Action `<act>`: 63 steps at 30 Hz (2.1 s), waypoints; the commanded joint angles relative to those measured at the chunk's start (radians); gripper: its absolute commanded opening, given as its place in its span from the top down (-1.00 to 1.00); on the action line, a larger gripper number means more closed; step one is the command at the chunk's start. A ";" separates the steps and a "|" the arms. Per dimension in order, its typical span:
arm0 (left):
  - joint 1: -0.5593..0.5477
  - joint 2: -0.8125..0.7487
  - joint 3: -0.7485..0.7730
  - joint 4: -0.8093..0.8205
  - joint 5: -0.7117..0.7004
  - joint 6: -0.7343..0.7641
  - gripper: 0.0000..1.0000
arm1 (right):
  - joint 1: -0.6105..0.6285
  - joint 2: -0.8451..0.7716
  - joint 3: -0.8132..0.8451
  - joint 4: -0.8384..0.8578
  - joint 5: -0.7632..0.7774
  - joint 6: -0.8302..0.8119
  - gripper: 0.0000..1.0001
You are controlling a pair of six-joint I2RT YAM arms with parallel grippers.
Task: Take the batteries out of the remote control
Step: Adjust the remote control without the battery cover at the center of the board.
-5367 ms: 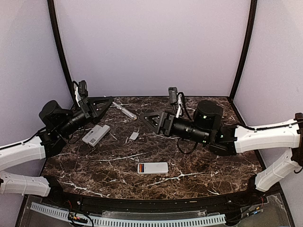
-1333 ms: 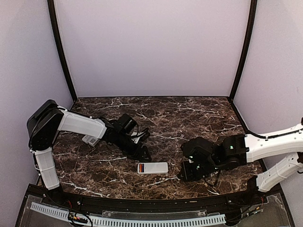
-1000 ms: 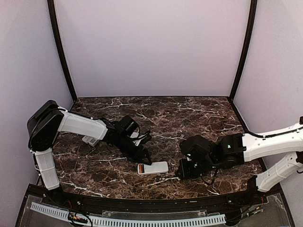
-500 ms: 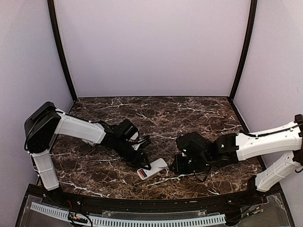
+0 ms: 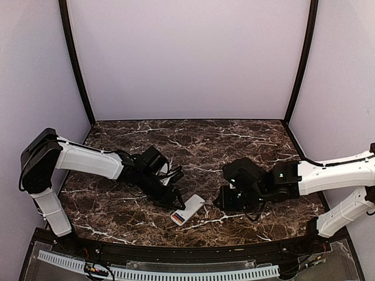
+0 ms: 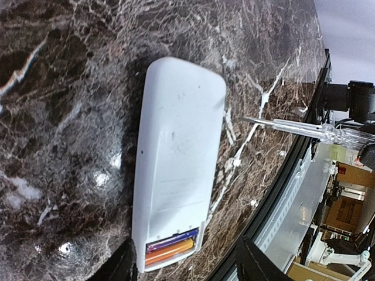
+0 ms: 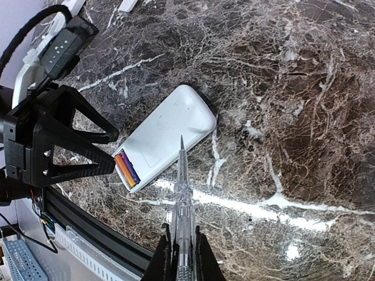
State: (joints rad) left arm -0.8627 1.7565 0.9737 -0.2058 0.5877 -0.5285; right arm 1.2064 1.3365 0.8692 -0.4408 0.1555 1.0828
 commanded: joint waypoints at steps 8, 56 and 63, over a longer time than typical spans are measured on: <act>-0.004 -0.036 0.009 -0.022 -0.027 -0.027 -0.13 | -0.028 0.010 0.005 -0.060 0.006 0.018 1.00; 0.016 -0.113 -0.037 -0.071 -0.131 -0.042 -0.14 | -0.082 0.129 0.185 -0.057 0.029 -0.221 1.00; 0.062 -0.047 0.040 -0.147 -0.191 0.018 -0.24 | -0.056 0.017 0.140 -0.132 -0.044 -0.220 1.00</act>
State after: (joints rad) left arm -0.8169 1.6764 0.9615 -0.2806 0.4446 -0.5697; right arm 1.1313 1.3945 1.0298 -0.5110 0.1322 0.8642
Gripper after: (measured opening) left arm 0.617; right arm 0.084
